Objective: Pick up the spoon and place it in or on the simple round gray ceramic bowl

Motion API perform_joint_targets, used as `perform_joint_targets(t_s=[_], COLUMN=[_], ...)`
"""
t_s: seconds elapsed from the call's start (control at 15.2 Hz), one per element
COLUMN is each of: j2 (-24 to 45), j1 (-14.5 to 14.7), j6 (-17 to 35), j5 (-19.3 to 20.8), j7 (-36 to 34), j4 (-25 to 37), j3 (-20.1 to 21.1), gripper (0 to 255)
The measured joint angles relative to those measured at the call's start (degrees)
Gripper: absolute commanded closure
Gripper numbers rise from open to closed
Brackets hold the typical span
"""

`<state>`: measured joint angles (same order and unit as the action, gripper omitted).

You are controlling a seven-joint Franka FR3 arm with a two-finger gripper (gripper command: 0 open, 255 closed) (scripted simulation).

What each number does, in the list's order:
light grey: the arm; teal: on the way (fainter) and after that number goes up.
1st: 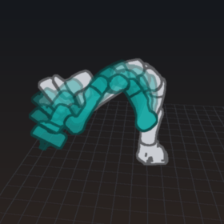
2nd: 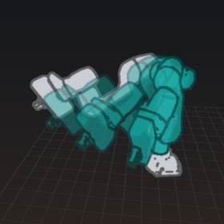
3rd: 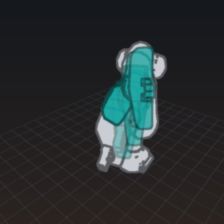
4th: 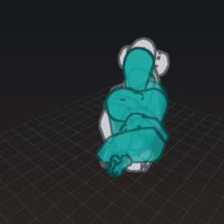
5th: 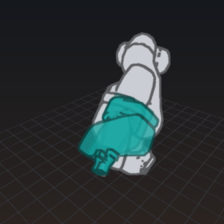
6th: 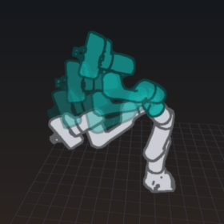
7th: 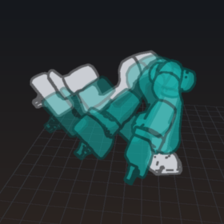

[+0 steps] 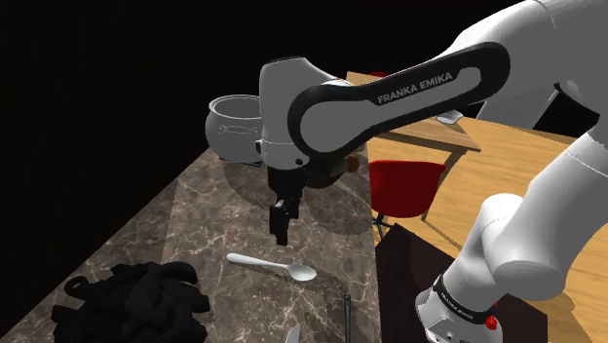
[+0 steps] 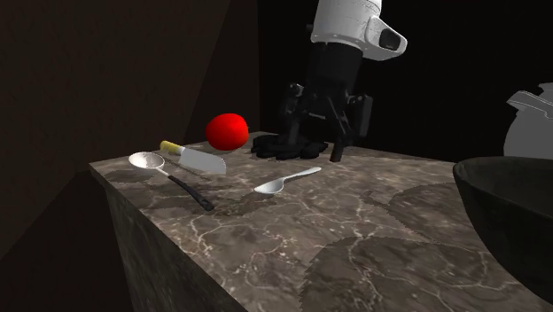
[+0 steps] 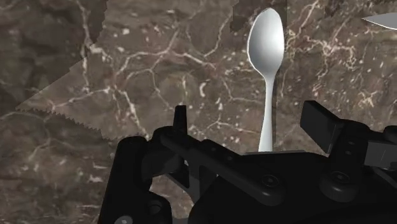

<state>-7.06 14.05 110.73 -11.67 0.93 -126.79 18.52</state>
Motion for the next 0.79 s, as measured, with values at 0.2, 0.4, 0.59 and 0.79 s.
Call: perform_joint_targets(t_s=[0.2,0.4,0.59,0.79], j2=[5.5,8.0,9.0,9.9], j1=[1.6,2.4,2.7,3.0], j6=[2.6,4.5,6.7,8.9], j5=[1.1,1.6,1.7,1.9], j7=[-1.4,-2.0,-2.3,-2.4], j4=[3.8,4.7,3.5,2.3], j3=[2.0,2.9,3.2,3.4], gripper=[0,0,0,0])
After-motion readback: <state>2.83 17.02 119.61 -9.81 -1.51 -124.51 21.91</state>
